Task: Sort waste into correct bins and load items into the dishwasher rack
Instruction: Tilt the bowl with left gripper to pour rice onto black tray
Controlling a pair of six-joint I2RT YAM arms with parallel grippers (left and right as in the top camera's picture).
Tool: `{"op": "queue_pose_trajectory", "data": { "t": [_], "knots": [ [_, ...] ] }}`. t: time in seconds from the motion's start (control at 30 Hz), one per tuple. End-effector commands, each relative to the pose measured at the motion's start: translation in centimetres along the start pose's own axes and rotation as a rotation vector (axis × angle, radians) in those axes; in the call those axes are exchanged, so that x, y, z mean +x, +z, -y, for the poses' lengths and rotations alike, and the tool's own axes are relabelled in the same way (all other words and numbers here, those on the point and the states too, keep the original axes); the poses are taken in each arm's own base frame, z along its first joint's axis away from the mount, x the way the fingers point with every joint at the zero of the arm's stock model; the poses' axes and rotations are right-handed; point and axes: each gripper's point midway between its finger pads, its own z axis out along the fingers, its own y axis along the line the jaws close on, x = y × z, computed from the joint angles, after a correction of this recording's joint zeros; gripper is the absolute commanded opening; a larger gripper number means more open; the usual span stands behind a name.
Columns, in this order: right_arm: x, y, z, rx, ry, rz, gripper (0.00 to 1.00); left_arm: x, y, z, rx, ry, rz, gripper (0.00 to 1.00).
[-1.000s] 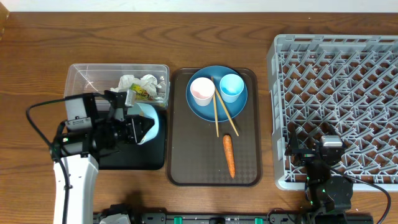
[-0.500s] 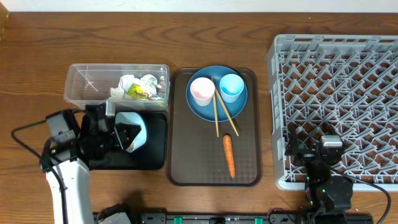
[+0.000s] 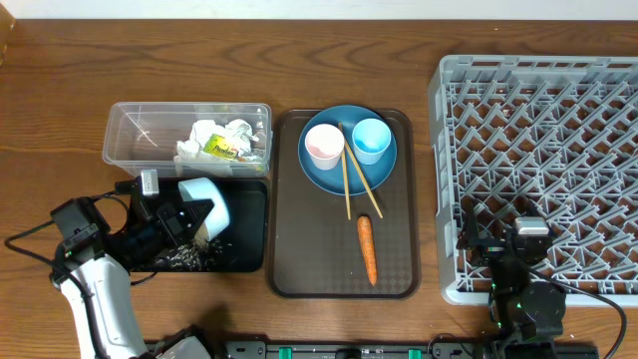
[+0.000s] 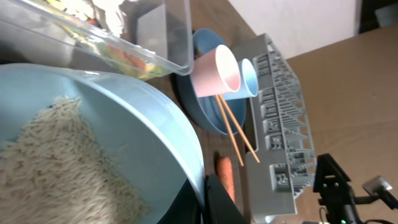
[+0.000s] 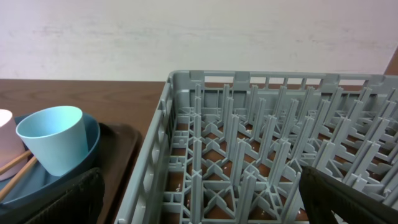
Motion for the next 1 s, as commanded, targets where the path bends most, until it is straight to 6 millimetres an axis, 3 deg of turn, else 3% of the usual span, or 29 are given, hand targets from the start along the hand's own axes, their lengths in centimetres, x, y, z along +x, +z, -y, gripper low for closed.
{"op": "queue_pose_trajectory", "data": {
  "t": [0.0, 0.23, 0.53, 0.97],
  "knots": [
    [0.1, 0.0, 0.3, 0.014, -0.007, -0.004, 0.99, -0.3, 0.0, 1.6, 0.122, 0.045, 0.024, 0.06],
    [0.1, 0.0, 0.3, 0.014, -0.007, -0.004, 0.99, -0.9, -0.3, 3.5, 0.278, 0.010, 0.054, 0.06],
    [0.1, 0.0, 0.3, 0.014, -0.007, -0.004, 0.99, -1.3, -0.7, 4.6, 0.349, 0.000, 0.073, 0.06],
    [0.1, 0.0, 0.3, 0.014, -0.007, -0.004, 0.99, -1.3, -0.7, 4.6, 0.353, -0.074, 0.060, 0.06]
  ]
}}
